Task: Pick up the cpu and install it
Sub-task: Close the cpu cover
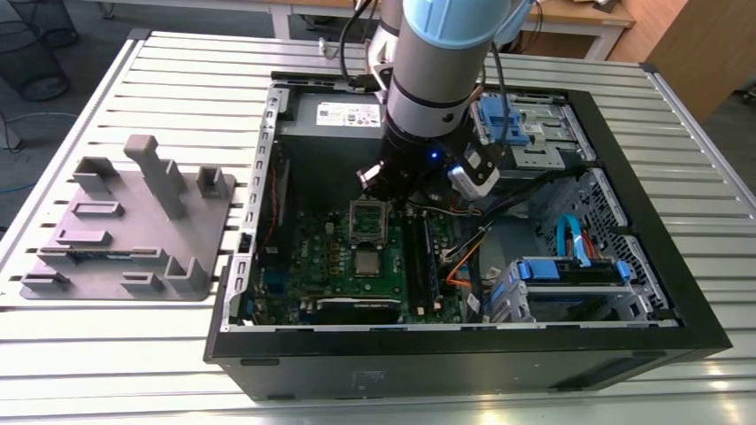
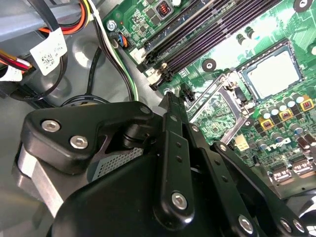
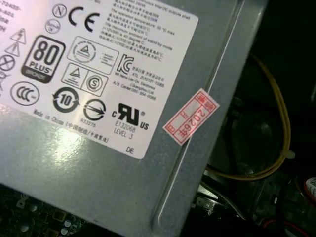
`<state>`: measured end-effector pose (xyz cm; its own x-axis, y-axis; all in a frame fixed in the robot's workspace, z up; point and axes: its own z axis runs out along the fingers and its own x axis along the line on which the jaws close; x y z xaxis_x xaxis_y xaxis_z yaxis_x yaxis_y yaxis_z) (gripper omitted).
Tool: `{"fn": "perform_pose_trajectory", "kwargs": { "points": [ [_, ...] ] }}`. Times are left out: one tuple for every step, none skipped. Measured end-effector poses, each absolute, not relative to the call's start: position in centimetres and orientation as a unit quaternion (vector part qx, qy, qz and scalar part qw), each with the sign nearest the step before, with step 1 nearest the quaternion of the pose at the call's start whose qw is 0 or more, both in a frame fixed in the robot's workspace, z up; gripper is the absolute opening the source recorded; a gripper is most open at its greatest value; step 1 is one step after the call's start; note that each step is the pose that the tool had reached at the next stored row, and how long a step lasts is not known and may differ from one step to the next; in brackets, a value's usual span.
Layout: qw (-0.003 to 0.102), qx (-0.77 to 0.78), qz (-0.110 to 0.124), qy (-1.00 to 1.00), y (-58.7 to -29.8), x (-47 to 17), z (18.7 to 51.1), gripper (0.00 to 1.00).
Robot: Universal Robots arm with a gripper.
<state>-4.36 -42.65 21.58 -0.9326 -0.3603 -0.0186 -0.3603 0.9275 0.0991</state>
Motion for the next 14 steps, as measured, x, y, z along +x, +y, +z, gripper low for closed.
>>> {"fn": "perform_pose_trajectory", "kwargs": {
  "points": [
    [0.000,-0.185,0.050,0.981,-42.65,-4.36,21.59,0.11],
    [0.000,-0.189,0.050,0.981,-42.65,-4.36,21.59,0.11],
    [-0.001,-0.194,0.050,0.980,-42.65,-4.36,21.59,0.11],
    [-0.001,-0.198,0.050,0.979,-42.66,-4.36,21.59,0.11],
    [-0.001,-0.203,0.050,0.978,-42.65,-4.36,21.59,0.11],
    [-0.001,-0.208,0.050,0.977,-42.66,-4.36,21.58,0.11],
    [-0.001,-0.212,0.050,0.976,-42.66,-4.36,21.59,0.11],
    [-0.002,-0.216,0.050,0.975,-42.66,-4.36,21.59,0.11],
    [-0.002,-0.219,0.051,0.974,-42.67,-4.36,21.60,0.11],
    [-0.002,-0.222,0.050,0.974,-42.68,-4.36,21.62,0.11],
    [-0.002,-0.224,0.050,0.973,-42.70,-4.36,21.65,0.11],
    [-0.002,-0.226,0.050,0.973,-42.71,-4.36,21.71,0.11],
    [-0.002,-0.228,0.050,0.972,-42.73,-4.36,21.77,0.11],
    [-0.002,-0.230,0.050,0.972,-42.75,-4.36,21.84,0.11]
  ]
}}
